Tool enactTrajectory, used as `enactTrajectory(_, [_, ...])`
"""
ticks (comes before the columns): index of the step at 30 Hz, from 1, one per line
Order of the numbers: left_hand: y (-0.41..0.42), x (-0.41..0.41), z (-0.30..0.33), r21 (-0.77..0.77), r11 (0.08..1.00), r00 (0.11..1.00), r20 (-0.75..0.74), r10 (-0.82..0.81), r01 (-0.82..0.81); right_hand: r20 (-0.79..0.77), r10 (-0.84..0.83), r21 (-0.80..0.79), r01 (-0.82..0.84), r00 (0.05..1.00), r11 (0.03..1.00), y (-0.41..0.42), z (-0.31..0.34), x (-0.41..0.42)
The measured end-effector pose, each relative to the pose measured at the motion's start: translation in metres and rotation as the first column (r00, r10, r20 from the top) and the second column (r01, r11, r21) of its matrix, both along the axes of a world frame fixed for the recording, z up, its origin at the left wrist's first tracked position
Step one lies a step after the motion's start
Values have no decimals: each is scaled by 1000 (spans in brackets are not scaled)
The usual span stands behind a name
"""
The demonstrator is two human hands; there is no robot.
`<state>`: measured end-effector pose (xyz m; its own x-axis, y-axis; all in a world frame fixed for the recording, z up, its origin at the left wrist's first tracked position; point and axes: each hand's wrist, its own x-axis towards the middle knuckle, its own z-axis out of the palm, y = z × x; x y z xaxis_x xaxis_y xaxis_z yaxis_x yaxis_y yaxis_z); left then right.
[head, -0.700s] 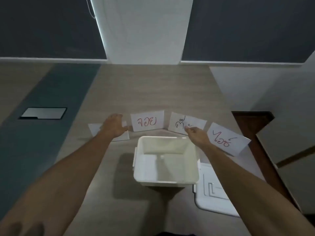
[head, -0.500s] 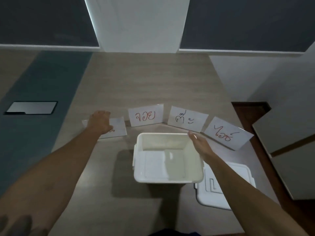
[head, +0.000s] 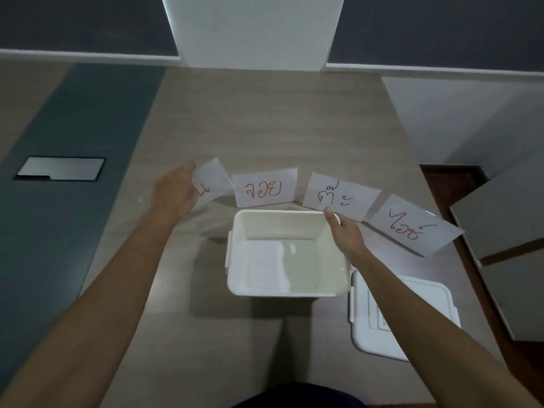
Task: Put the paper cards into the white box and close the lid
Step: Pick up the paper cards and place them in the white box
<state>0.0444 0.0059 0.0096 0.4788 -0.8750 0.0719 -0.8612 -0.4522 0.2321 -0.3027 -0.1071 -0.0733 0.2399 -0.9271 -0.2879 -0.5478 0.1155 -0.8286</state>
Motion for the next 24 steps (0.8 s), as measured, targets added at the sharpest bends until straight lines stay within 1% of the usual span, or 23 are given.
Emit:
enactTrajectory(2, [1, -19, 27, -131, 991, 999, 25, -20, 23, 1, -2, -11, 2, 1000, 1000, -1, -1, 2])
enactTrajectory(3, [1, -32, 38, -165, 985, 998, 41, -50, 56, -3, -7, -17, 7, 1000, 1000, -1, -1, 2])
enactTrajectory(5, [-1, -67, 54, -179, 972, 988, 67, -139, 149, -7, -3, -18, 3, 1000, 1000, -2, -3, 1])
enactTrajectory(8, [0, -131, 56, -104, 948, 953, 55, -297, 301, -3, 8, 4, -8, 1000, 1000, -2, -3, 0])
enactTrajectory(10, [5, -170, 46, -16, 911, 902, 143, -407, 413, 3, 8, 0, -8, 1000, 1000, -2, -2, 1])
enactTrajectory(12, [12, -197, 34, 62, 864, 833, 237, -500, 501, 14, 2, 10, -2, 1000, 1000, -2, -2, 2])
enactTrajectory(14, [16, -215, 19, 130, 828, 785, 267, -558, 545, 18, 10, 10, -10, 1000, 1000, -2, -1, 2])
enactTrajectory(15, [18, -221, 12, 147, 823, 782, 258, -568, 549, 10, 15, 3, -15, 1000, 1000, -1, 0, 2])
enactTrajectory(18, [24, -229, -12, 184, 827, 813, 166, -558, 531, 1, 21, -14, -21, 1000, 1000, -1, 0, 2])
enactTrajectory(20, [31, -227, -28, 247, 812, 822, 91, -562, 528, 1, 26, -19, -26, 1000, 999, -1, 0, 2])
enactTrajectory(22, [40, -222, -43, 289, 789, 831, -49, -554, 542, -5, 22, -23, -22, 1000, 999, -2, -1, 0])
enactTrajectory(24, [48, -217, -54, 279, 784, 830, -264, -492, 554, -8, 26, -25, -26, 1000, 999, -3, -2, -1])
